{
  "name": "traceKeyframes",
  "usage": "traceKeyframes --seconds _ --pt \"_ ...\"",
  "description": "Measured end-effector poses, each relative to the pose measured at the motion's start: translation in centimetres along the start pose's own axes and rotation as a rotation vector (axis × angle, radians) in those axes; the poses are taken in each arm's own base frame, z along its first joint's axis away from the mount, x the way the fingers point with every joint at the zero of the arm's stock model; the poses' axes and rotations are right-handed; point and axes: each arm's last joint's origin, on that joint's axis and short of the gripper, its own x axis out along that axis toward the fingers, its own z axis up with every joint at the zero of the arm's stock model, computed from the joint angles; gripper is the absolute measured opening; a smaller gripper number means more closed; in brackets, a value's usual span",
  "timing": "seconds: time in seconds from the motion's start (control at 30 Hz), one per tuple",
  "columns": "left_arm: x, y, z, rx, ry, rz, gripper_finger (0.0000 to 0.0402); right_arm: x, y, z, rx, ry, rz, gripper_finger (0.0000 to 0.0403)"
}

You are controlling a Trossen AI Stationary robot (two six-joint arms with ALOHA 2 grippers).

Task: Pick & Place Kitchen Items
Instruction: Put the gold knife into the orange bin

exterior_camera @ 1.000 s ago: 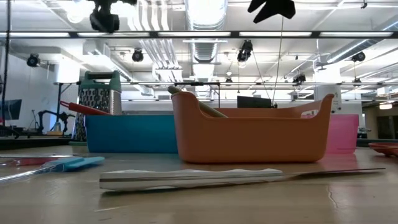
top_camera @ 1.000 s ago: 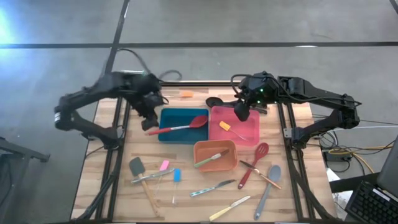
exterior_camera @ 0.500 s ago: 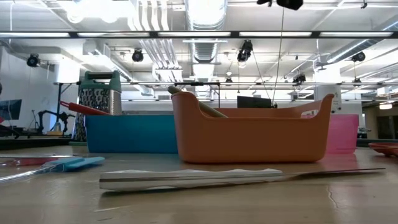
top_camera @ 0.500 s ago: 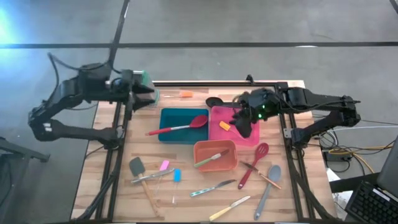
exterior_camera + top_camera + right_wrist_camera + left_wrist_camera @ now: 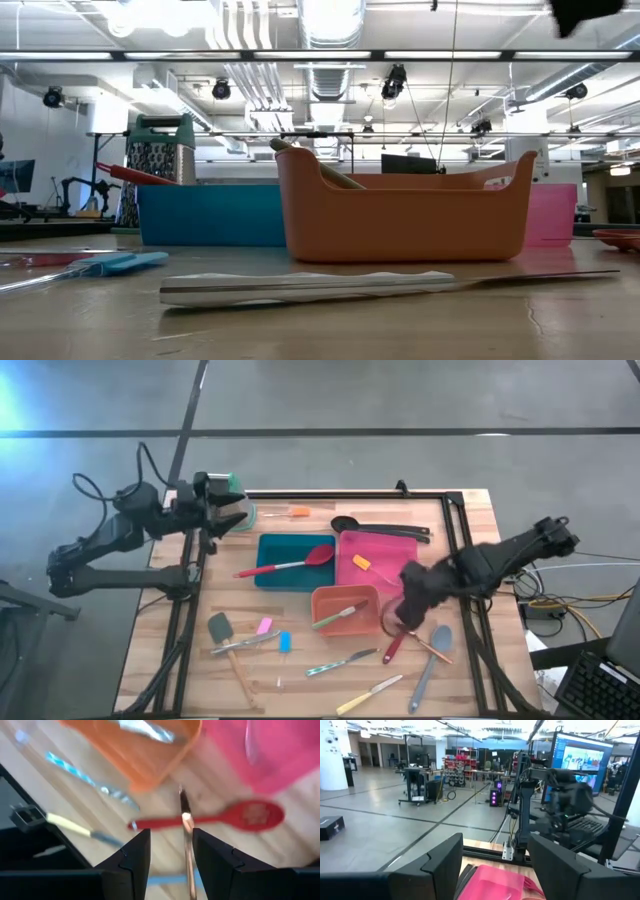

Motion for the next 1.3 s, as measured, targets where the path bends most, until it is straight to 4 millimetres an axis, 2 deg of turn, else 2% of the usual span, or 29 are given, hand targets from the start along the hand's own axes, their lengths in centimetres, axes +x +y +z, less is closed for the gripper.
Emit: traceKeyframes --seconds 0.17,0.33,0.47,0.93,1.1,1.3 --pt "0.8 0.1 -1.3 0.001 -0.019 0.000 0.0229 1.9 0.0 -3.2 0.031 0.098 -0.051 0.0141" --pt "1.1 0.2 -1.3 0.002 -0.035 -0.001 0.0230 3.6 -0.5 -5.7 0.015 0.163 -0.112 0.0146" --pt "1.1 0.2 -1.3 0.001 -0.032 -0.001 0.0230 5.1 -0.9 -6.9 -0.027 0.199 -0.122 0.0144" --pt "1.1 0.2 -1.3 -0.004 -0.033 -0.001 0.0230 11.3 -2.9 -8.2 -0.024 0.260 -0.058 0.0135" --pt "1.1 0.2 -1.3 -0.004 -0.032 -0.001 0.0230 12.9 -3.3 -8.5 -0.010 0.264 0.004 0.0134" --pt "1.1 0.2 -1.3 0.001 -0.032 0.013 0.0229 14.5 -3.5 -8.8 -0.053 0.307 -0.030 0.0132"
